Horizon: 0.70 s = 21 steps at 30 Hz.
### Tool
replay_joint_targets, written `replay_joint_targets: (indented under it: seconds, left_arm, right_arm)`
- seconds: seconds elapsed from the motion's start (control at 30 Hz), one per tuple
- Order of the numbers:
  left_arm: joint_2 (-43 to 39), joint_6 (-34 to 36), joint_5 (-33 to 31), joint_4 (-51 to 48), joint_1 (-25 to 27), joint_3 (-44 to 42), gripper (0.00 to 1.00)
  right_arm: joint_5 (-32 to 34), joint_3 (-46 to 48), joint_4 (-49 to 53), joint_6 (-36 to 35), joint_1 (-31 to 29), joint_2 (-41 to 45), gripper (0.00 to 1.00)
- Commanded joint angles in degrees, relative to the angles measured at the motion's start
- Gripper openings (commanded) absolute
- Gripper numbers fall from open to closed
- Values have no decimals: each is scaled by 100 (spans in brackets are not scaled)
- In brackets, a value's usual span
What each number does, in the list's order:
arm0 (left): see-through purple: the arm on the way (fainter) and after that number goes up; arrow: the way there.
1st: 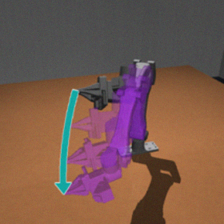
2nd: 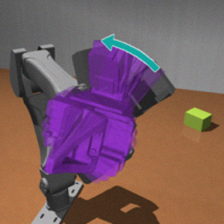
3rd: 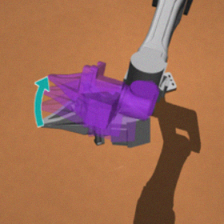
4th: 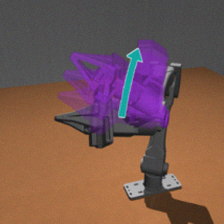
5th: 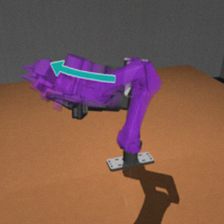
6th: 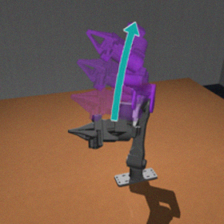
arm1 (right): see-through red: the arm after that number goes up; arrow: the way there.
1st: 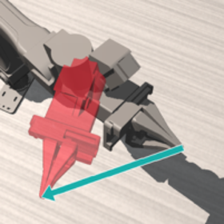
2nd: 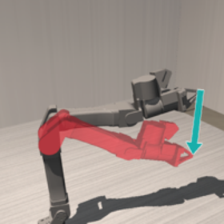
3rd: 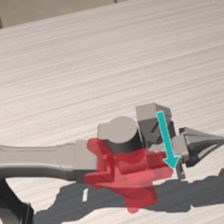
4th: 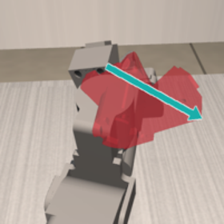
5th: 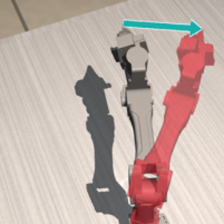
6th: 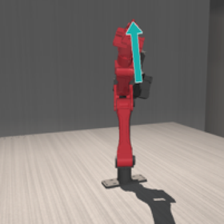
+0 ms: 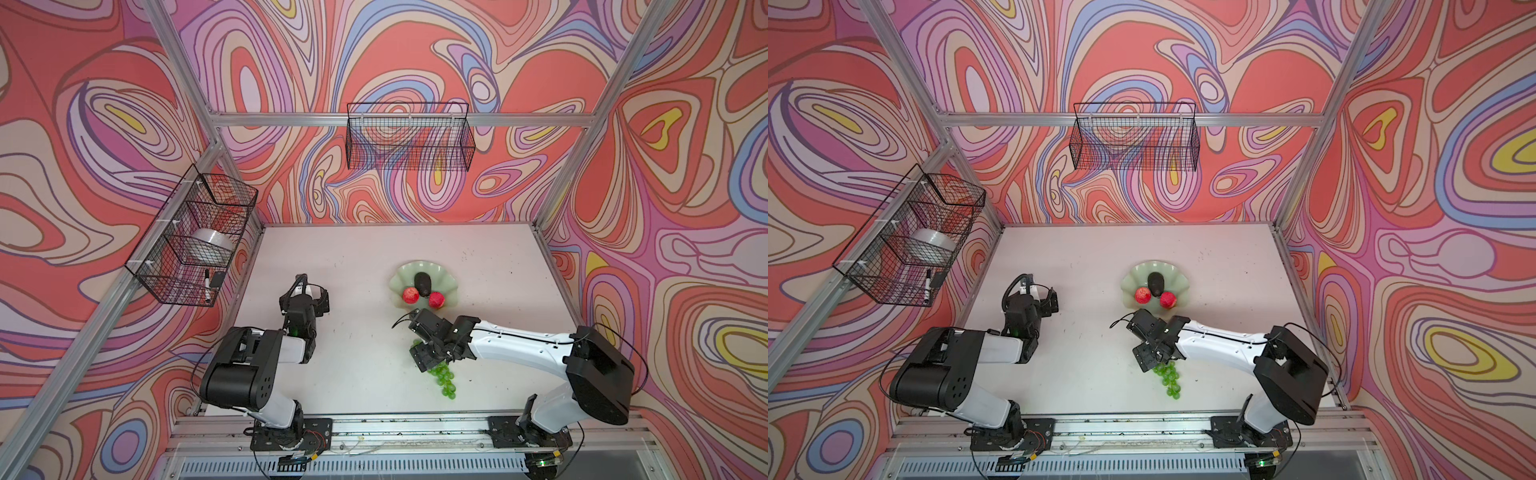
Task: Place and organize the fake fruits in the fruit bowl
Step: 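Lower the right gripper onto the green grapes and grasp the bunch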
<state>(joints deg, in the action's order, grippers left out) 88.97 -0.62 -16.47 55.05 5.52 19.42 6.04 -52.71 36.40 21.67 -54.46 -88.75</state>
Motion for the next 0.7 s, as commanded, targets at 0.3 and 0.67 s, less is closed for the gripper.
replay_joint_targets:
  seconds: [0.3,0.67]
  left_arm:
    - [5,61,13,32,-50,55,100]
    - [3,61,11,32,-51,58,100]
  right_arm:
    - [28,-17,-520,75,-25,-598,66]
    - [-116,-184,-526,-166,-22,234,41]
